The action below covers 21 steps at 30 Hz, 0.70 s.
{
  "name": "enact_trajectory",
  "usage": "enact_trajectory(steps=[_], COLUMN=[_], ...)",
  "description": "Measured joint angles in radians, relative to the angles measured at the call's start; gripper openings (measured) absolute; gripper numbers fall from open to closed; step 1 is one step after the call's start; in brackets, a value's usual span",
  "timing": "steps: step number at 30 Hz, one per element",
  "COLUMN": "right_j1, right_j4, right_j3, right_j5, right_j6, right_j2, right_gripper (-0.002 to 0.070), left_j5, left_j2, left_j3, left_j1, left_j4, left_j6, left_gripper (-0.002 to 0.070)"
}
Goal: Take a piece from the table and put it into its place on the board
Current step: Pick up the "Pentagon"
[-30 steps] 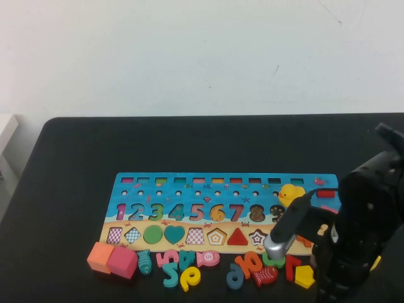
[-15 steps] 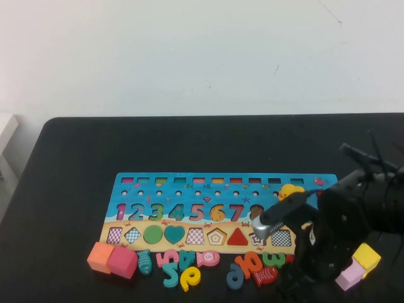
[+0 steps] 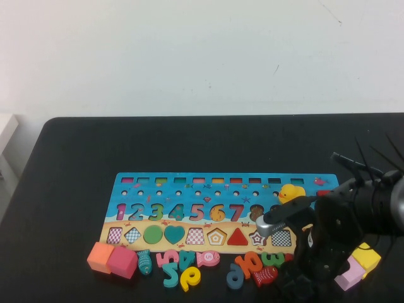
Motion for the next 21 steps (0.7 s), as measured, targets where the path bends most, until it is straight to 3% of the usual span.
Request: enact_trajectory(steps=[21], right_j1=[-0.023], right_j4=[-0.019], right_j3=[0.000], right_j5=[-0.058], right_j6=[0.002], right_j2=[0.002], right_gripper=[0.0463], left_j5=[0.002], left_j2=[0.000], left_j3=[0.000], left_j1=[0.000], left_j4=[0.000], left_j6=[0.004], left_gripper=[-0.0001])
